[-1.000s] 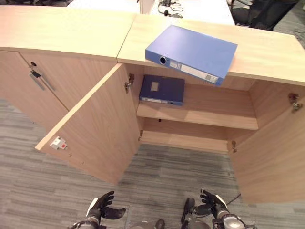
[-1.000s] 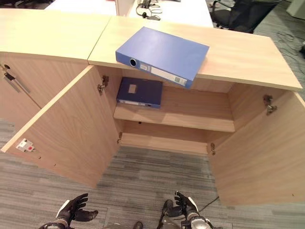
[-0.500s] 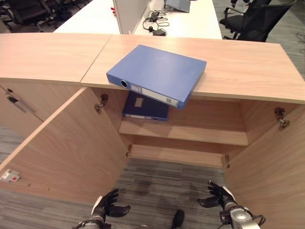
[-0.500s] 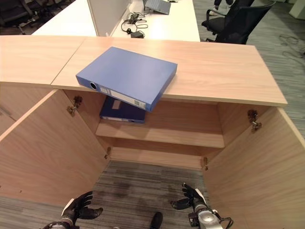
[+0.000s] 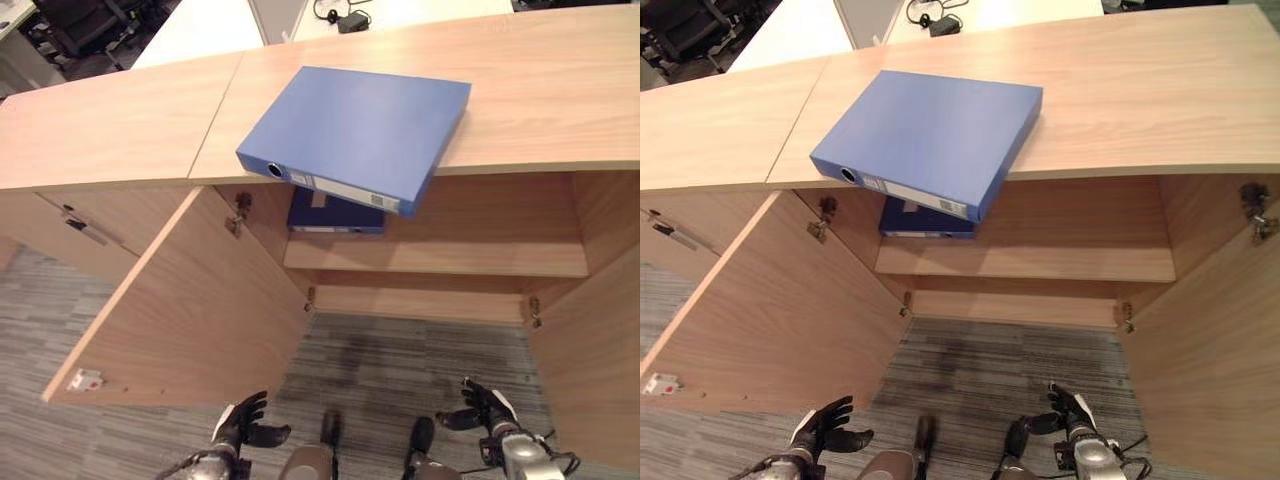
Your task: Put the empty folder in the office cabinet
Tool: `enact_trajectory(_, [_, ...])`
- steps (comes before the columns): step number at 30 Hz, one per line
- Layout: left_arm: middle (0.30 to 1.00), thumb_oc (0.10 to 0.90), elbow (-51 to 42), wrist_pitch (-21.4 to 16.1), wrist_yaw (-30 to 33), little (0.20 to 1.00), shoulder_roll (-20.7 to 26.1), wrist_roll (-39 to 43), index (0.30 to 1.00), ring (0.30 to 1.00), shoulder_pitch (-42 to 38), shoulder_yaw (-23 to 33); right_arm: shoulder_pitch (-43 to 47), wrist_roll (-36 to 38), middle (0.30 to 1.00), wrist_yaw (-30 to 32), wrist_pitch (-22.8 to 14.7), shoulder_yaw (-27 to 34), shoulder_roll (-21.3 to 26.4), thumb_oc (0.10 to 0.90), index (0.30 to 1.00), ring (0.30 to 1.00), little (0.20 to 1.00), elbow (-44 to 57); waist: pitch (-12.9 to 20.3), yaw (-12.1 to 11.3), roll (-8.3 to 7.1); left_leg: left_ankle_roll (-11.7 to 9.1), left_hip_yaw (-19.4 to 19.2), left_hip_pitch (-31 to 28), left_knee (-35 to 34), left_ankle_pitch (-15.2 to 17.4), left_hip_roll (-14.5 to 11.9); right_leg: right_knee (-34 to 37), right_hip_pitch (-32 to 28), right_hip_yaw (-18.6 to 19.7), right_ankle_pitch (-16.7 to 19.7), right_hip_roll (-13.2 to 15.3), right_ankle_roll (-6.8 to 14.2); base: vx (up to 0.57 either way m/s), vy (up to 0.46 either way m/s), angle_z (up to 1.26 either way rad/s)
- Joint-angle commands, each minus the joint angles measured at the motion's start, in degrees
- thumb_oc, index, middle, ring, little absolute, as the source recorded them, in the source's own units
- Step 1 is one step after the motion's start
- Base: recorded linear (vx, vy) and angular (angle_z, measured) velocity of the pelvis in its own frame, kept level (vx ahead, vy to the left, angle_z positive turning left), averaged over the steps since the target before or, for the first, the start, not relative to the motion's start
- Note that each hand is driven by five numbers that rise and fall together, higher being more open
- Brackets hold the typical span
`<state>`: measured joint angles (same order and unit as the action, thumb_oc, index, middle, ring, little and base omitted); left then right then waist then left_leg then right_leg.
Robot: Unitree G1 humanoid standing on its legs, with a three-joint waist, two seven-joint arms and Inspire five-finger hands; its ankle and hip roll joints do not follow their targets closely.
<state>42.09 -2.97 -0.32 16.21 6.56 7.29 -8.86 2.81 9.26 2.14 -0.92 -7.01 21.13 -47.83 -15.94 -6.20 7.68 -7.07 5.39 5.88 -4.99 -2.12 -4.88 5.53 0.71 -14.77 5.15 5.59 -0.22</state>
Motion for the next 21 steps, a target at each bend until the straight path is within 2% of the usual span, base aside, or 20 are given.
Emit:
enact_trajectory(1, [0.900, 0.800, -1.2, -3.4, 2.4, 0.900, 3.3, 1.4, 0.900, 0.900, 0.6, 2.0, -0.2, 0.4, 0.900, 0.6, -2.7, -2.0, 0.9, 0.800, 0.900, 0.900, 0.900, 1.1, 2.2, -0.8, -2.27, 0.6, 5.0, -0.6, 6.4, 0.8, 0.1, -0.5, -5.4, -2.4, -9.7, -0.4, 5.4, 0.09, 0.083, -0.83])
enact_trajectory(6, [0.900, 0.800, -0.4, -3.3, 2.2, 0.900, 3.5, 1.2, 0.900, 0.900, 0.7, 1.6, -1.1, -0.3, 0.900, 0.2, -2.7, -2.7, 0.1, 0.800, 0.900, 0.900, 0.900, 1.3, 2.8, -1.0, -3.38, 1.1, 7.0, -2.2, 4.7, 0.9, 0.6, -0.5, -6.1, -0.7, -9.5, -0.8, 5.4, 0.07, 0.082, -0.27])
enact_trajectory(12, [0.900, 0.800, 2.0, -2.9, 2.1, 0.900, 3.9, 0.0, 0.900, 0.900, 0.2, 1.0, -1.9, -0.5, 0.900, -0.1, -2.5, -3.2, -1.8, 0.800, 0.900, 0.900, 0.900, 0.7, 4.6, -0.3, -5.27, 2.7, 6.3, -5.8, 0.7, 1.2, 0.5, -0.5, -6.4, 0.5, -8.9, -0.7, 5.9, 0.07, 0.132, -0.01])
enact_trajectory(17, [0.900, 0.800, 2.6, -2.9, 1.8, 0.900, 4.3, -0.4, 0.900, 0.900, -0.2, 0.5, -2.1, -0.6, 0.900, -0.4, -2.4, -3.8, -2.6, 0.800, 0.900, 0.900, 0.900, 0.6, 5.3, -0.4, -6.42, 3.6, 6.1, -6.8, 0.3, 2.1, 1.1, -0.6, -6.8, 1.1, -8.8, -0.4, 6.4, 0.06, 0.137, -0.01])
enact_trajectory(21, [0.900, 0.800, 1.7, -2.9, 1.6, 0.900, 5.4, -1.0, 0.900, 0.900, -0.7, 0.0, -2.2, -0.8, 0.900, -0.9, -2.1, -4.6, -3.3, 0.800, 0.900, 0.900, 0.900, 0.9, 6.1, -0.7, -8.10, 4.5, 6.3, -7.4, 0.2, 3.1, 1.7, -1.6, -6.9, 1.8, -9.0, -0.1, 6.8, 0.05, 0.114, 0.01])
